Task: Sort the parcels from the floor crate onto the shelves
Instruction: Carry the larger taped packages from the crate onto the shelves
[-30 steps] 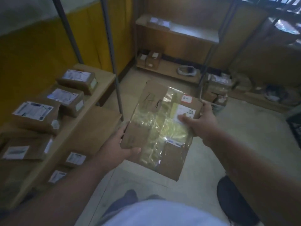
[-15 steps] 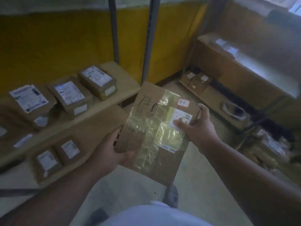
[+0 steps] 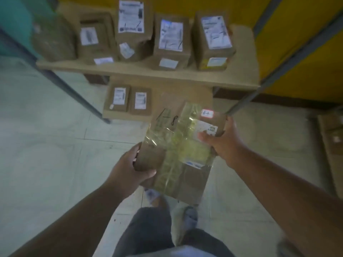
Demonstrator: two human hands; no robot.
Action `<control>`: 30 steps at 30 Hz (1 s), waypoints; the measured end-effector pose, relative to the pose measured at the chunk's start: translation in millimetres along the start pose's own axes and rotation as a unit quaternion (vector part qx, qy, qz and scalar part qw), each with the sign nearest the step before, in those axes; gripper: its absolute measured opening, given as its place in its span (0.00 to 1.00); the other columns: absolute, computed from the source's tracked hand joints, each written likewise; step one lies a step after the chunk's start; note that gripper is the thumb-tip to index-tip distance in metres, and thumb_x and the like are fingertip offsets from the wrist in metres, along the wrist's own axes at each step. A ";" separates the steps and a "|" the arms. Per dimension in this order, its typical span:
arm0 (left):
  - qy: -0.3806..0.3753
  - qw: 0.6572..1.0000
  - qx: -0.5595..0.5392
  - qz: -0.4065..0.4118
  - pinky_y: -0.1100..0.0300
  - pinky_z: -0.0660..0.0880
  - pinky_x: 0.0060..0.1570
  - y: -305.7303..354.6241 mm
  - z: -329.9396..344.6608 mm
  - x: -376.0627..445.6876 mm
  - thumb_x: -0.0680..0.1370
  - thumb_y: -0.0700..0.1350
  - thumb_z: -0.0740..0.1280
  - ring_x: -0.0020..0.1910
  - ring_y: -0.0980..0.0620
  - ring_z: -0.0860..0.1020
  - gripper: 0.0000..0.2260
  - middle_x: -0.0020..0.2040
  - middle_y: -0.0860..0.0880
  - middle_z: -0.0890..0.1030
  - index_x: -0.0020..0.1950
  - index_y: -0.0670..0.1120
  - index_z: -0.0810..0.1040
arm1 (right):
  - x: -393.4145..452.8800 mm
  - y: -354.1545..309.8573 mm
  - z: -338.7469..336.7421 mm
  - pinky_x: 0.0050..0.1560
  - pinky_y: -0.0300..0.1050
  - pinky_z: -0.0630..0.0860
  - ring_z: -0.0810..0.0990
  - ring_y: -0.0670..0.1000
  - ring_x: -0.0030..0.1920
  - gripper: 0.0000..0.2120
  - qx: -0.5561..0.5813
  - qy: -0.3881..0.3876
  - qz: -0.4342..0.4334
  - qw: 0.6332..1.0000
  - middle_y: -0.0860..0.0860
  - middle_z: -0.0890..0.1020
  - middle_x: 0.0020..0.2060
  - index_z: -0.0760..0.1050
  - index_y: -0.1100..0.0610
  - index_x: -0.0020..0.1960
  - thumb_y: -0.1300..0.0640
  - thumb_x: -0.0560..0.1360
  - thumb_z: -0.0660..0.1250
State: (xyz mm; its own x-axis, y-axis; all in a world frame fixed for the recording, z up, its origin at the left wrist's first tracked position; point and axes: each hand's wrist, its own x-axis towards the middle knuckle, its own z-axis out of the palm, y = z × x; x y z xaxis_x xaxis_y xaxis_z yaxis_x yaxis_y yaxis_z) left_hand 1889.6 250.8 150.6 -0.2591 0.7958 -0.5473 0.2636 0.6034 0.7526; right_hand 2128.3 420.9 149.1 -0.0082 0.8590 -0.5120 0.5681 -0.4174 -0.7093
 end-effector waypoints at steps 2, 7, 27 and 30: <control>-0.001 1.000 -0.003 -0.025 0.67 0.74 0.38 -25.2 1.2 25.0 0.69 0.42 0.78 0.43 0.70 0.78 0.29 0.48 0.62 0.81 0.59 0.69 0.71 | 31.1 13.9 28.3 0.42 0.61 0.84 0.85 0.51 0.48 0.45 -0.005 -0.027 0.013 1.000 0.46 0.83 0.51 0.65 0.42 0.66 0.45 0.56 0.84; 0.011 0.997 -0.020 -0.068 0.55 0.80 0.49 -78.1 18.0 107.6 0.68 0.45 0.79 0.48 0.61 0.81 0.29 0.48 0.63 0.81 0.53 0.77 0.71 | 125.7 50.4 82.3 0.39 0.61 0.84 0.84 0.53 0.50 0.47 -0.027 -0.050 0.017 0.998 0.46 0.83 0.52 0.66 0.39 0.63 0.38 0.47 0.82; 0.087 0.996 -0.016 -0.027 0.48 0.81 0.54 -143.8 91.5 518.2 0.70 0.52 0.77 0.51 0.47 0.82 0.32 0.54 0.49 0.83 0.72 0.55 0.70 | 532.9 65.4 205.7 0.56 0.63 0.80 0.79 0.58 0.61 0.59 -0.137 0.017 -0.141 0.980 0.49 0.78 0.65 0.58 0.41 0.75 0.27 0.48 0.76; 0.123 0.990 0.065 -0.011 0.51 0.79 0.50 -147.6 90.1 540.4 0.73 0.52 0.75 0.51 0.47 0.79 0.29 0.56 0.48 0.82 0.72 0.52 0.69 | 551.5 63.8 227.4 0.58 0.64 0.79 0.77 0.60 0.64 0.55 -0.138 0.021 -0.142 0.980 0.51 0.75 0.69 0.56 0.41 0.77 0.32 0.56 0.76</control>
State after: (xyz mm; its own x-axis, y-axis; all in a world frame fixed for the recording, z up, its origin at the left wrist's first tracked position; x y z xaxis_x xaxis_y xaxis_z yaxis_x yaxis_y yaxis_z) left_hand 1794.4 596.4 -289.3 -0.4810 0.7557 -0.4445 0.3688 0.6343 0.6794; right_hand 1972.9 800.6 -288.7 -0.1666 0.9430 -0.2882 0.7488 -0.0691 -0.6592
